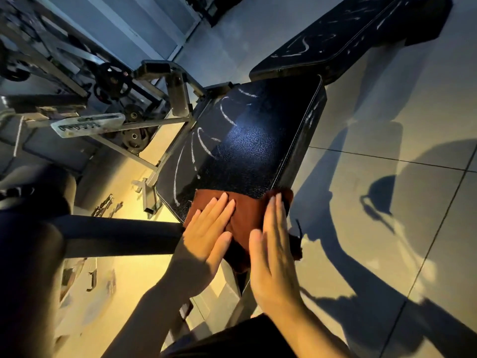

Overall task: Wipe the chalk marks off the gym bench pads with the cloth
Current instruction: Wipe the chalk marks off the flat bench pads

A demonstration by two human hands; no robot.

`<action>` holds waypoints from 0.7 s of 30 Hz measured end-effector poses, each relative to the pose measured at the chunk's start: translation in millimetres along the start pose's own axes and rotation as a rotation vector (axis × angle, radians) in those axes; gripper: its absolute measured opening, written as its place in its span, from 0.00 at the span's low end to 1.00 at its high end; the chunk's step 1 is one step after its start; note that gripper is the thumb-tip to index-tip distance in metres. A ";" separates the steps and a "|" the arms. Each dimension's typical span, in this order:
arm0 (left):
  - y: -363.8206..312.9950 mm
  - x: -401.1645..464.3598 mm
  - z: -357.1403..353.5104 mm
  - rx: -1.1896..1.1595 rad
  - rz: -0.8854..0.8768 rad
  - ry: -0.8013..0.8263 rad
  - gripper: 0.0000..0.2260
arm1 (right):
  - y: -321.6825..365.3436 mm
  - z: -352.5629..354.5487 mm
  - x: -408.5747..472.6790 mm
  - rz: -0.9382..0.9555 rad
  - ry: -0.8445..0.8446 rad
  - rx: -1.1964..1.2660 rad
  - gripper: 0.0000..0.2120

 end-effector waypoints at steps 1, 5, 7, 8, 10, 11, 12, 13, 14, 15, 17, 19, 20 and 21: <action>0.0 2.4 1.4 0.008 0.001 0.014 0.22 | 0.3 10.2 13.3 -0.050 -0.022 0.046 0.27; -1.3 17.9 2.0 0.020 0.014 0.017 0.23 | -1.0 6.7 16.6 -0.045 -0.057 -0.007 0.26; -2.3 21.7 -1.4 0.051 0.033 -0.036 0.23 | -10.9 -22.0 -13.7 0.009 -0.079 -0.065 0.26; -3.4 23.0 -2.8 0.062 0.040 -0.068 0.23 | -17.1 -34.0 -27.5 -0.029 -0.051 -0.055 0.27; -6.1 24.6 -5.5 0.049 0.060 -0.135 0.23 | -22.1 -39.3 -38.5 -0.178 0.093 -0.007 0.36; -7.5 25.0 -6.5 0.033 0.070 -0.163 0.23 | -22.9 -33.9 -33.9 -0.212 0.127 -0.013 0.42; -9.1 25.7 -7.0 0.022 0.075 -0.180 0.24 | -20.5 -26.9 -24.5 -0.191 0.088 -0.025 0.43; -10.9 26.1 -7.4 0.014 0.078 -0.191 0.25 | -15.7 -16.9 -10.8 -0.120 0.002 -0.033 0.37; -11.7 26.5 -8.0 0.007 0.084 -0.202 0.26 | -11.5 -4.5 5.7 -0.046 -0.082 -0.034 0.30; -12.1 26.9 -8.7 0.000 0.095 -0.211 0.26 | -8.5 7.2 22.7 -0.026 -0.121 -0.004 0.27; -11.9 27.0 -10.4 -0.015 0.111 -0.215 0.26 | -3.5 17.7 41.0 -0.061 -0.093 0.056 0.29; -11.0 25.1 -11.8 -0.022 0.104 -0.226 0.26 | -4.8 6.7 29.1 -0.023 -0.101 0.022 0.29; -10.7 24.0 -11.6 -0.018 0.096 -0.236 0.26 | -10.2 -6.6 14.9 0.009 -0.106 0.002 0.29; -10.4 23.8 -11.2 -0.009 0.089 -0.239 0.26 | -14.6 -19.5 0.5 0.023 -0.107 -0.012 0.29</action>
Point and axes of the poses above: each hand's wrist, its own x-axis towards the middle knuckle, its own z-axis out of the back of the hand, y = z × x, the point moved 1 cm from there along x, towards the middle knuckle, and after that the axes turned 15 degrees about y, right-handed, at the moved point
